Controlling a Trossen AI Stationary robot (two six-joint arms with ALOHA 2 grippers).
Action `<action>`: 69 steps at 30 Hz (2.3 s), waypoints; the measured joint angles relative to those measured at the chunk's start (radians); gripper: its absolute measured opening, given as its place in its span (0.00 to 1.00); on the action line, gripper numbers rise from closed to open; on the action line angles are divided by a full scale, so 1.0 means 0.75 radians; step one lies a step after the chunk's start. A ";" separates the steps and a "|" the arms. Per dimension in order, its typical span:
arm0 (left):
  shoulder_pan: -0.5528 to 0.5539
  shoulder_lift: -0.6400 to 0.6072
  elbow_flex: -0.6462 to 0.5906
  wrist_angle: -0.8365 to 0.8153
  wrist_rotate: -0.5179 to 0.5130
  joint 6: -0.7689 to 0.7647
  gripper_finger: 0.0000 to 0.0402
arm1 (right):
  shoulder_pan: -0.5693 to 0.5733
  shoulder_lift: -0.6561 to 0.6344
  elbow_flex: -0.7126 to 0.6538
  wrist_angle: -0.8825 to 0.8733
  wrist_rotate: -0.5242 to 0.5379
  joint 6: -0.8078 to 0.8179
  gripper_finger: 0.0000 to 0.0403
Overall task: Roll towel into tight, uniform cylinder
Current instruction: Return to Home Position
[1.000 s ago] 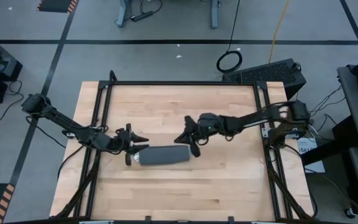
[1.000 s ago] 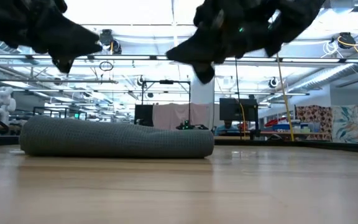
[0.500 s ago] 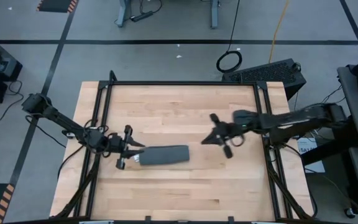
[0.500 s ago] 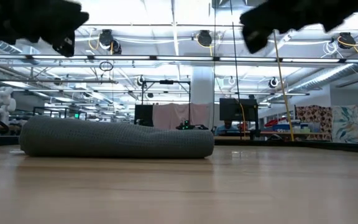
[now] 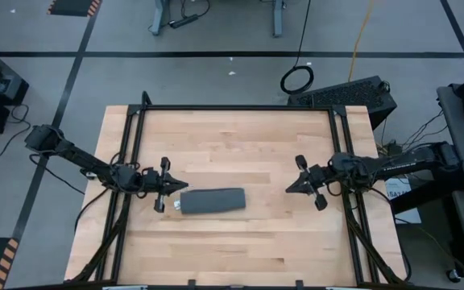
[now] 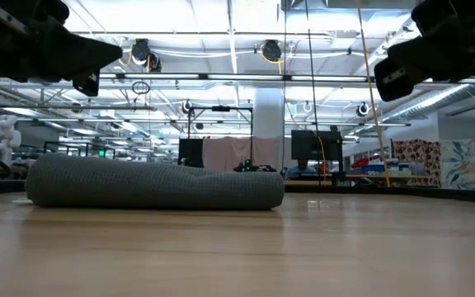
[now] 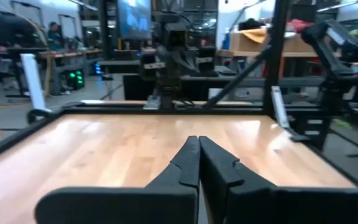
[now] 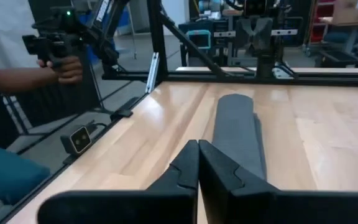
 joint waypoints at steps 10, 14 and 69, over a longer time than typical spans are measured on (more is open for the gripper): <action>0.187 -0.021 -0.001 -0.008 0.189 0.033 0.01 | -0.079 -0.043 -0.040 0.002 0.034 0.015 0.00; 0.203 -0.042 -0.001 -0.011 0.204 0.035 0.00 | -0.106 -0.043 -0.040 -0.002 0.032 0.009 0.00; 0.205 -1.156 -0.002 -1.187 0.215 -0.076 0.00 | -0.124 -0.896 -0.212 -0.490 0.219 0.036 0.00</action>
